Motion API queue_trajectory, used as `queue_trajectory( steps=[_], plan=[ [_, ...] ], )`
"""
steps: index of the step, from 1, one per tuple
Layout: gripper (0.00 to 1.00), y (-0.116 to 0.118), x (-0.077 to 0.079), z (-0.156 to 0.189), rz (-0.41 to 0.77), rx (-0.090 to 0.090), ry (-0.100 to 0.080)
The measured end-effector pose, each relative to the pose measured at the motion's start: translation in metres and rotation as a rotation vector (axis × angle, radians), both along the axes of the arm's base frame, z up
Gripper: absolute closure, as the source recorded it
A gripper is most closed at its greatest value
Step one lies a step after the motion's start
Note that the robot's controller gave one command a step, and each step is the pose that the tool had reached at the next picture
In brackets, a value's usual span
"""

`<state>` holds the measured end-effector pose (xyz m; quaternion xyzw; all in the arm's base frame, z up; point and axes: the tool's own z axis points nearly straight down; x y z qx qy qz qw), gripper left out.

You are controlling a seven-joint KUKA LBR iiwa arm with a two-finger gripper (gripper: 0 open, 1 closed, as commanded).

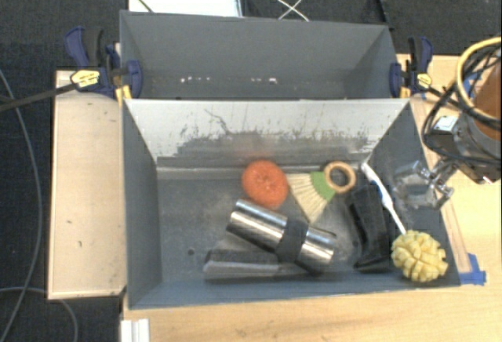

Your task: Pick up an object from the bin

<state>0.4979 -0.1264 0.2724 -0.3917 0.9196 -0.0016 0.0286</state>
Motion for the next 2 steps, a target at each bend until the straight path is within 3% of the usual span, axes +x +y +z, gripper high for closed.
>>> queue_trajectory(
  steps=[1, 2],
  plan=[
    [1.0, 0.004, -0.02, -0.127, 0.032, 0.018, 0.046],
    [1.0, 0.0, -0.008, -0.031, -0.031, 0.002, -0.004]
  ],
)
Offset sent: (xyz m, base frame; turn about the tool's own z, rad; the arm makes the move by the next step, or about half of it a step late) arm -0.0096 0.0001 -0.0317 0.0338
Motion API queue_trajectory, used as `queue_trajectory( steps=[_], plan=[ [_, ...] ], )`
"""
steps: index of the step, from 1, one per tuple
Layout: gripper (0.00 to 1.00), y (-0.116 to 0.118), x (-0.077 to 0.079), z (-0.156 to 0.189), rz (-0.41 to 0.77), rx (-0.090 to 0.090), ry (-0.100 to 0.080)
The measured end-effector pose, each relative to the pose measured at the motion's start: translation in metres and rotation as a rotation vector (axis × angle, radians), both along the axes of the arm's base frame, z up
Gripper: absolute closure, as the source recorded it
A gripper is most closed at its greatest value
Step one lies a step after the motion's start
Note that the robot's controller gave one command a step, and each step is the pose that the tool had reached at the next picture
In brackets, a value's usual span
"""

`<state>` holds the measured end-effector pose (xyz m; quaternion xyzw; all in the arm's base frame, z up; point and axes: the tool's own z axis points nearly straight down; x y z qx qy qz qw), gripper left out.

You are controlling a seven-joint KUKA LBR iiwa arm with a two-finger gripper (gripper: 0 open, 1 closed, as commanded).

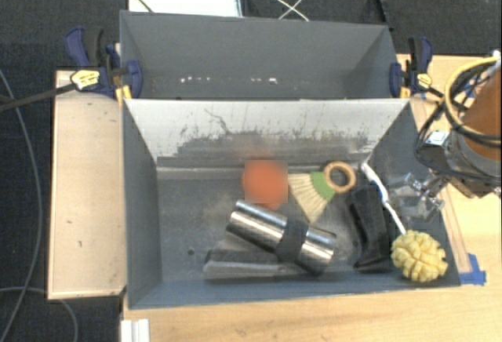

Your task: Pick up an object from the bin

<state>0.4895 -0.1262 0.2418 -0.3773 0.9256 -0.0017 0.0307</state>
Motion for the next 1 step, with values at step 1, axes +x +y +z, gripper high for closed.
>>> queue_trajectory(
  steps=[1],
  plan=[
    [1.0, -0.0003, 0.0064, 0.0184, 0.068, 0.014, 0.039]
  ],
)
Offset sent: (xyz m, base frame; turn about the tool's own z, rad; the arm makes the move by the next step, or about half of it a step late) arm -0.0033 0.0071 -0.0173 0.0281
